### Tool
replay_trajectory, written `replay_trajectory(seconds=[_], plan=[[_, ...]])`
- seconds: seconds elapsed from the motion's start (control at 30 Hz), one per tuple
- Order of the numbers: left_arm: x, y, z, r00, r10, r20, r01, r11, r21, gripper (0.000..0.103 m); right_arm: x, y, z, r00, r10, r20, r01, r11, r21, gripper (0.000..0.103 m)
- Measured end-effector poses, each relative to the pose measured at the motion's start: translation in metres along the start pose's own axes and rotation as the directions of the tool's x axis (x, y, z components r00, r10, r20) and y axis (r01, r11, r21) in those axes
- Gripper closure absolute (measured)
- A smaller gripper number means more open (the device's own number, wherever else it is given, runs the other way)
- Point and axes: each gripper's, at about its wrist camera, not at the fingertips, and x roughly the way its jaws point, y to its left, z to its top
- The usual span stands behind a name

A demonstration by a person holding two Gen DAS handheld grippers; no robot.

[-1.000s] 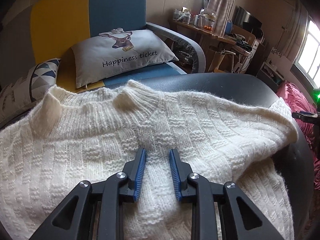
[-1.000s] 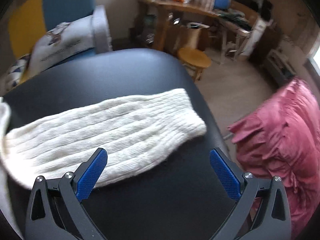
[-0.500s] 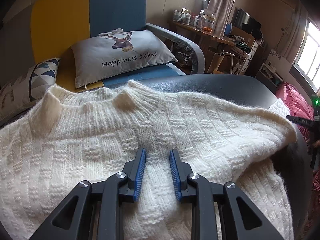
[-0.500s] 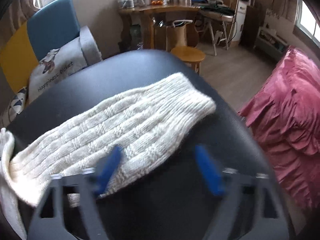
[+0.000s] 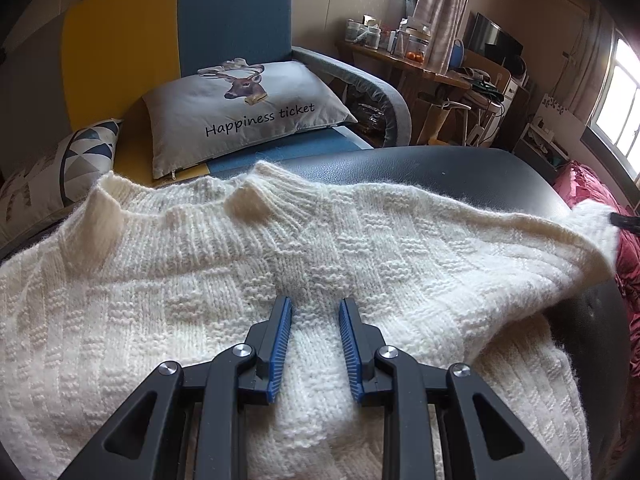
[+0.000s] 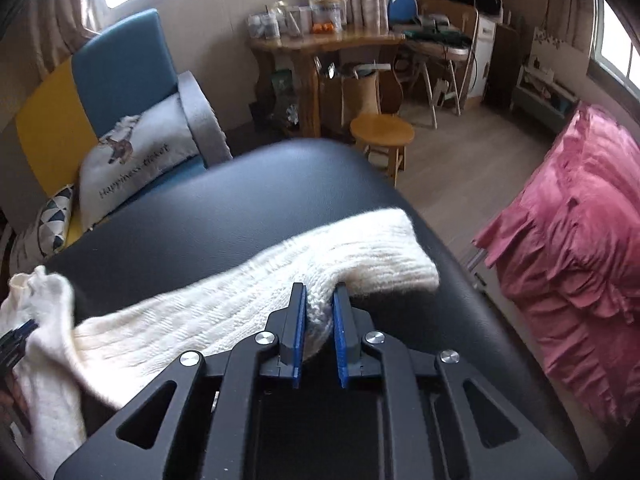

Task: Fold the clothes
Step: 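Grasp the sleeve cuff with the right tool and pull it straight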

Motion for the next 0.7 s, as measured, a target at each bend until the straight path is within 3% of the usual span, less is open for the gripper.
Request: replay_trajectory(seconds=[0.2,0.27,0.37,0.43,0.53,0.7], plan=[[-0.001,0.002,0.000,1.000,-0.013,0.000,0.013,1.000,-0.007,0.078,-0.077,-0.008,-0.006,0.996,0.007,0.091,-0.010,1.000,0.027,0.089],[-0.001,0.004,0.001,1.000,-0.020,0.000,0.020,1.000,-0.012,0.078,-0.091,-0.014,-0.003,0.992,-0.015,0.122,0.006,0.997,0.081,0.103],[-0.001,0.003,0.002,1.000,-0.019,0.000,0.019,1.000,-0.010,0.078,-0.080,-0.026,0.015,0.994,-0.038,0.106,0.021,0.987,0.158,0.103],[0.000,0.003,0.002,1.000,-0.015,-0.001,0.015,1.000,-0.006,0.078,-0.059,-0.026,0.028,0.990,-0.111,0.086,0.097,0.984,0.151,0.102],[0.000,0.002,0.002,1.000,-0.012,-0.001,0.012,1.000,-0.003,0.078,-0.037,-0.029,0.031,0.996,-0.054,0.066,0.041,0.981,0.192,0.102],[-0.001,0.004,0.001,1.000,-0.020,0.002,0.020,1.000,-0.010,0.078,-0.035,-0.034,-0.013,0.993,0.113,0.015,-0.114,0.972,0.205,0.084]])
